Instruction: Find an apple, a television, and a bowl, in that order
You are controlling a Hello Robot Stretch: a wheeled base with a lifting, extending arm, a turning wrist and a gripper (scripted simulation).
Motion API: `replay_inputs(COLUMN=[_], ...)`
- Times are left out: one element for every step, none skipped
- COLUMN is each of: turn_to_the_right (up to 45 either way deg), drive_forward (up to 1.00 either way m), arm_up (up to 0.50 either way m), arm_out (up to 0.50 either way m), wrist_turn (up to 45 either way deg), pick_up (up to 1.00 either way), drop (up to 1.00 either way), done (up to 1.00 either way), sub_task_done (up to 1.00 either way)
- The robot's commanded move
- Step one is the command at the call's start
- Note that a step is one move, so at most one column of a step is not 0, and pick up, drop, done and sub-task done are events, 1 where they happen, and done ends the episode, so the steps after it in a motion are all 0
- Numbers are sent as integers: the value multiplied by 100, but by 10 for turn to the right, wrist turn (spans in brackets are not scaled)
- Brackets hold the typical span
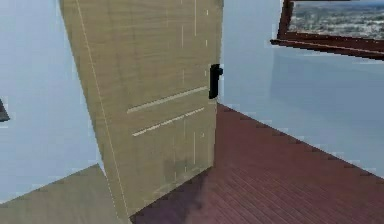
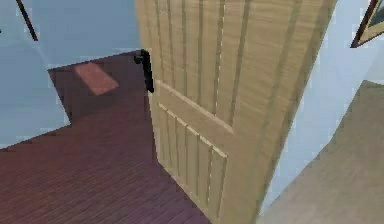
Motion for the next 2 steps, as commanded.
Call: replay_inputs(turn_to_the_right=[270, 0], drive_forward=[0, 100], arm_up=[0, 0], arm_out=[0, 0], wrist_turn=[0, 0], pick_up=[0, 0], drop=[0, 0], done=[0, 0], sub_task_done=[0, 0])
